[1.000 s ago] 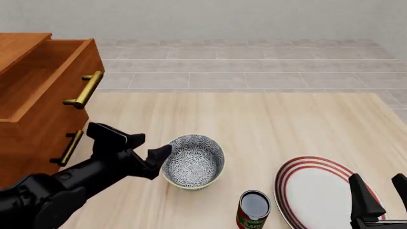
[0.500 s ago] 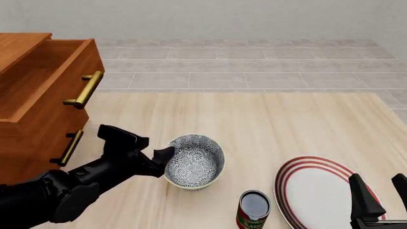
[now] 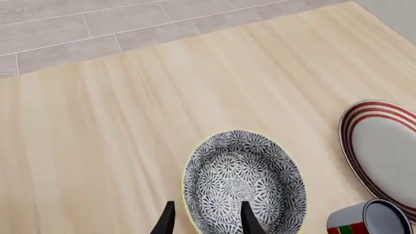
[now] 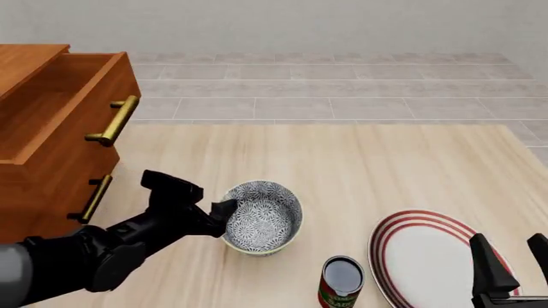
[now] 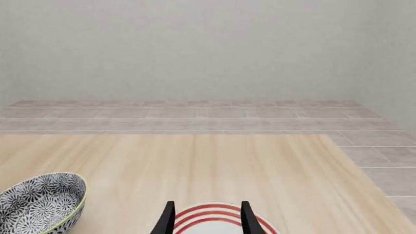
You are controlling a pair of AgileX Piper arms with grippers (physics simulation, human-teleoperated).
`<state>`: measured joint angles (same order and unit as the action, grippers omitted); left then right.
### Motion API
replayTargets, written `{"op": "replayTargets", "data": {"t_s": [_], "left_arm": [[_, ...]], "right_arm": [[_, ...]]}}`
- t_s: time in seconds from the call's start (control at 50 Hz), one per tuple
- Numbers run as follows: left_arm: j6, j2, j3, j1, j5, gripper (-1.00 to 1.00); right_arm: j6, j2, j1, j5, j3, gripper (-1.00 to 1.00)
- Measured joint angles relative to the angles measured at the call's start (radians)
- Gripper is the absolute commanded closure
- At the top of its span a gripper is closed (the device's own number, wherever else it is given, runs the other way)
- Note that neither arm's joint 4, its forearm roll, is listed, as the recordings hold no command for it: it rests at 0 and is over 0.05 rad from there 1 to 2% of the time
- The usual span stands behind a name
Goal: Put the bowl on top of the cabinet.
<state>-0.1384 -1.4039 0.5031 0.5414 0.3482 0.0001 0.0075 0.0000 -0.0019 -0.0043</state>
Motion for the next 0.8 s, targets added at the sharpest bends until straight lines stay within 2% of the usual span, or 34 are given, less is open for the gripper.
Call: {"op": "replayTargets", "data": {"t_s": [0.8], "left_arm": [[-0.012, -0.153, 0.021, -0.001, 0.092, -1.00]], "right_arm": [[0.000, 0.000, 0.000, 0.000, 0.000, -1.00]]}}
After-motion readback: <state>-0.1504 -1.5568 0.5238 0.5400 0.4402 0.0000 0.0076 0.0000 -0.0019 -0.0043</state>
